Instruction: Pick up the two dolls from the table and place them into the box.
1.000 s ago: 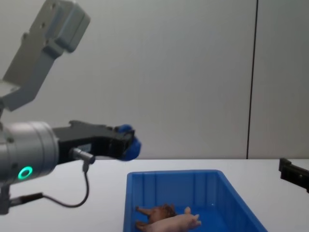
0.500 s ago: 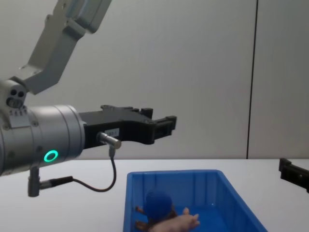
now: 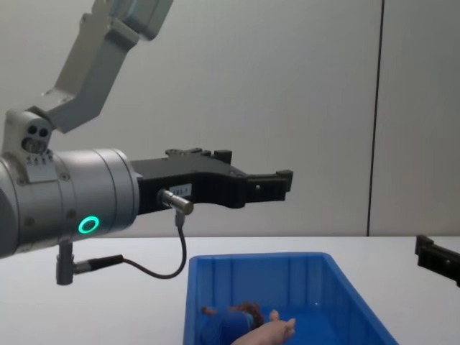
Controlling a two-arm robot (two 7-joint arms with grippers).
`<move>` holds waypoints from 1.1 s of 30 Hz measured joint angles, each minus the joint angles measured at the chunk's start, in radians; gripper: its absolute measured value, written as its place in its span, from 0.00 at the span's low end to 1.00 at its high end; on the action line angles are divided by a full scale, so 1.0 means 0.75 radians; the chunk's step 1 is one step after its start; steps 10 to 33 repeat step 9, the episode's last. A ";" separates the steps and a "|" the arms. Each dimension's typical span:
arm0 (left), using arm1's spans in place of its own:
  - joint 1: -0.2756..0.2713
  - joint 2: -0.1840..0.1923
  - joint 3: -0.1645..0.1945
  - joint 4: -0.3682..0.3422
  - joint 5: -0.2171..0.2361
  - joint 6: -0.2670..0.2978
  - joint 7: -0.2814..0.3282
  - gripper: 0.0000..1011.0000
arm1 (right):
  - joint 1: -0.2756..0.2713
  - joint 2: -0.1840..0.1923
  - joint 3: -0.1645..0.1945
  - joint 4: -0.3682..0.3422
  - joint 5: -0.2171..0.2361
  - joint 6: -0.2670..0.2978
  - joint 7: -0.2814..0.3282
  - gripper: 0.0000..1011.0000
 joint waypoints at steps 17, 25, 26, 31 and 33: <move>-0.007 -0.005 0.001 0.004 0.001 -0.004 -0.014 0.99 | 0.000 0.000 0.000 0.000 0.000 0.000 0.000 0.99; -0.007 -0.005 0.001 0.004 0.001 -0.004 -0.014 0.99 | 0.000 0.000 0.000 0.000 0.000 0.000 0.000 0.99; -0.007 -0.005 0.001 0.004 0.001 -0.004 -0.014 0.99 | 0.000 0.000 0.000 0.000 0.000 0.000 0.000 0.99; -0.007 -0.005 0.001 0.004 0.001 -0.004 -0.014 0.99 | 0.000 0.000 0.000 0.000 0.000 0.000 0.000 0.99; -0.007 -0.005 0.001 0.004 0.001 -0.004 -0.014 0.99 | 0.000 0.000 0.000 0.000 0.000 0.000 0.000 0.99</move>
